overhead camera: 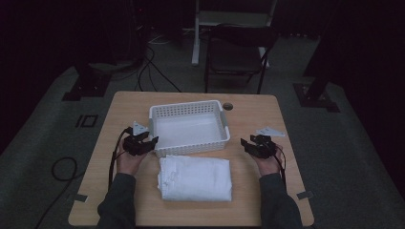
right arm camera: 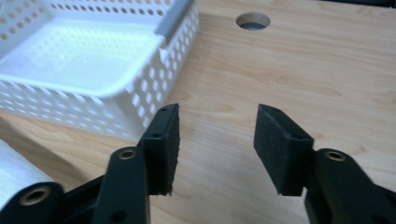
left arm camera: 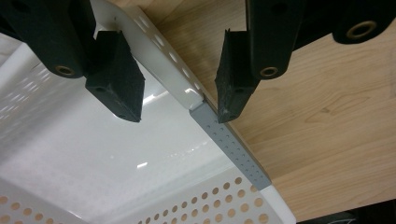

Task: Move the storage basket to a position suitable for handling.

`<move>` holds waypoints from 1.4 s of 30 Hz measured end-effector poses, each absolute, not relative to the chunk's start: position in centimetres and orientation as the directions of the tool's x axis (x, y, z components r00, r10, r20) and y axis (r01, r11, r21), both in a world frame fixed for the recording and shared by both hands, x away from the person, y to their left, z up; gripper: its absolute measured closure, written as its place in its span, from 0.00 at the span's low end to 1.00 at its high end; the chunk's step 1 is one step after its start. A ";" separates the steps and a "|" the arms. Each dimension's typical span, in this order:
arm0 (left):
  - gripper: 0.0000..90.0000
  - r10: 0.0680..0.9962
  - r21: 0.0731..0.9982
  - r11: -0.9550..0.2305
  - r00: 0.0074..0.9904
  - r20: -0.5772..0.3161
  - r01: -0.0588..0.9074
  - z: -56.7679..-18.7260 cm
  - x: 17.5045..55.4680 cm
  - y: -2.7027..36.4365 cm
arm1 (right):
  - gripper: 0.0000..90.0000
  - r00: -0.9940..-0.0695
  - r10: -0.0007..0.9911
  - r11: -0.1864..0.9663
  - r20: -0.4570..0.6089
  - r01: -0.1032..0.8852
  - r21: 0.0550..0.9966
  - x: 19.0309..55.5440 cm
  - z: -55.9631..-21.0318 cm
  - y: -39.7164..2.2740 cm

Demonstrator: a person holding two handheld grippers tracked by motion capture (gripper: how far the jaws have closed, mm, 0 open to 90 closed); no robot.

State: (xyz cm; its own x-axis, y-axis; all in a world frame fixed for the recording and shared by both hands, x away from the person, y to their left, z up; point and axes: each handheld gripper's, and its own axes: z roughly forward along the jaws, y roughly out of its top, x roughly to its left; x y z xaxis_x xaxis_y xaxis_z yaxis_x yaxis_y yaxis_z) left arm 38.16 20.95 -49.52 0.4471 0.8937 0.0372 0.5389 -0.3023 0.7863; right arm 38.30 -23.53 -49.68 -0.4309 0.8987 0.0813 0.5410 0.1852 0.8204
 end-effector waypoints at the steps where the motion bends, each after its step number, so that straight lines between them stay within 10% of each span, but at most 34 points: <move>1: 0.57 0.894 0.786 -0.302 0.447 0.037 0.539 -49.5 38.2 21.0 | 0.58 -0.431 0.899 0.185 0.081 0.541 0.820 38.3 -49.7 -23.5; 42: 0.61 0.891 0.778 -0.307 0.453 0.033 0.548 -49.5 40.2 18.6 | 0.67 -0.458 0.883 0.209 0.103 0.580 0.787 40.6 -49.9 -19.6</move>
State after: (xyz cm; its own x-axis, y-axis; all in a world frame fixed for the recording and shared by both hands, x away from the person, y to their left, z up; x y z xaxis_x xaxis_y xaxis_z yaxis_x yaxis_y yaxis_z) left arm 40.21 18.61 -49.50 0.4526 0.8911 0.0331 0.5478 -0.3072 0.7782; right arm 40.55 -19.62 -49.93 -0.4579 0.8830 0.1032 0.5800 0.2088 0.7874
